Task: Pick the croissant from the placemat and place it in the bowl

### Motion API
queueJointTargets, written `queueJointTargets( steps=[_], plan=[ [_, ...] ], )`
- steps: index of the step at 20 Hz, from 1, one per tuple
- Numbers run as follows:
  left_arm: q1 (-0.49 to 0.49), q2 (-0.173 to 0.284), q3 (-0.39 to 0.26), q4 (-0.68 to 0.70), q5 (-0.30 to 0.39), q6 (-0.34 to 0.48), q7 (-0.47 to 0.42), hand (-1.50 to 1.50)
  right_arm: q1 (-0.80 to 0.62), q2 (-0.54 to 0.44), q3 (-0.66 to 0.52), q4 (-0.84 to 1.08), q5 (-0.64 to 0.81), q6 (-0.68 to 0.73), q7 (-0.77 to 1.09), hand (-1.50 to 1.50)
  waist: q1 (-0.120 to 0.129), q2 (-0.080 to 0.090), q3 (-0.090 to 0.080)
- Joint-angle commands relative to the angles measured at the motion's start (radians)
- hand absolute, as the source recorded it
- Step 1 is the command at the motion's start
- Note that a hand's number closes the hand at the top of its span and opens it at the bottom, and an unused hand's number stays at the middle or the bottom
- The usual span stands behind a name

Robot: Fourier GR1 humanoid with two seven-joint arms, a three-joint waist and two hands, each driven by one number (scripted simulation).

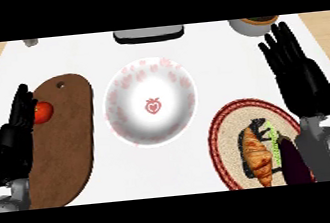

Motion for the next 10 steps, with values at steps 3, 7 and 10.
queueJointTargets(
  steps=[3,7,10],
  plan=[
    [-0.053,-0.064,-0.072,-0.027,-0.002,-0.019,0.011,0.00,0.121,-0.117,0.262,0.017,0.281,0.066,0.030,1.50,-0.006,0.012,-0.003],
    [-0.032,-0.076,-0.101,-0.015,0.033,-0.065,0.012,0.00,0.059,-0.394,0.355,0.062,0.609,0.093,0.050,1.50,-0.010,-0.011,-0.055],
    [0.002,-0.110,-0.098,0.002,0.075,-0.080,-0.012,0.00,0.232,-0.237,0.342,-0.006,0.756,-0.262,-0.085,-1.50,-0.072,-0.007,-0.002]
  ],
)
